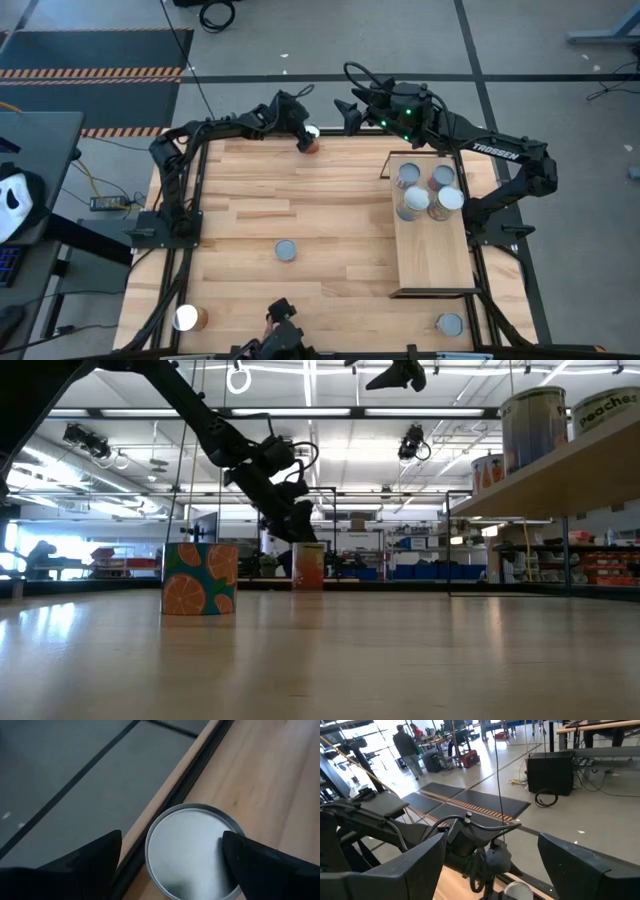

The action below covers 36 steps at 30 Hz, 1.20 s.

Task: Pick and place cans onto a shelf
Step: Put the top canned corn on the shelf

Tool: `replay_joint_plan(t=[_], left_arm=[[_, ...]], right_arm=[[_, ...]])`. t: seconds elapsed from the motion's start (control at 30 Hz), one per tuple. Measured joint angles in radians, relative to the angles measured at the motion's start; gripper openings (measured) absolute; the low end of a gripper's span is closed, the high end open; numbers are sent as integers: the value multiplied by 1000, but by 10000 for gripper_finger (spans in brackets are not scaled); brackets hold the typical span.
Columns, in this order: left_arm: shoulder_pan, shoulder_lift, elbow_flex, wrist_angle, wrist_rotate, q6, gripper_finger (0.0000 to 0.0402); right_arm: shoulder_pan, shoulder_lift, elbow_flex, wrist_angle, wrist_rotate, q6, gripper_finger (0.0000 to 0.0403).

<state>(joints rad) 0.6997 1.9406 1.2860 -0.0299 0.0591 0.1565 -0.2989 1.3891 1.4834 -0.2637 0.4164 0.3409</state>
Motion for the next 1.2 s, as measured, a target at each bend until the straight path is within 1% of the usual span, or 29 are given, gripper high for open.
replay_joint_plan(t=[0.17,0.47,0.57,0.8,0.87,1.07,1.2], left_arm=[[-5,14,2,19,43,-1,353],[-18,11,1,27,45,12,353],[-9,-15,-2,-10,37,13,353],[18,-36,-2,-16,43,57,353],[28,-36,-1,-27,62,36,353],[36,-36,-2,-36,211,-4,353],[16,-36,-1,-36,216,-19,353]], right_arm=[[-1,0,0,-2,0,0,325],[-1,0,0,-13,-2,8,325],[2,0,0,-23,-1,22,325],[3,0,0,-54,-3,61,325],[3,0,0,-60,-19,71,325],[3,0,0,-95,-28,83,325],[3,0,0,-97,-28,83,325]])
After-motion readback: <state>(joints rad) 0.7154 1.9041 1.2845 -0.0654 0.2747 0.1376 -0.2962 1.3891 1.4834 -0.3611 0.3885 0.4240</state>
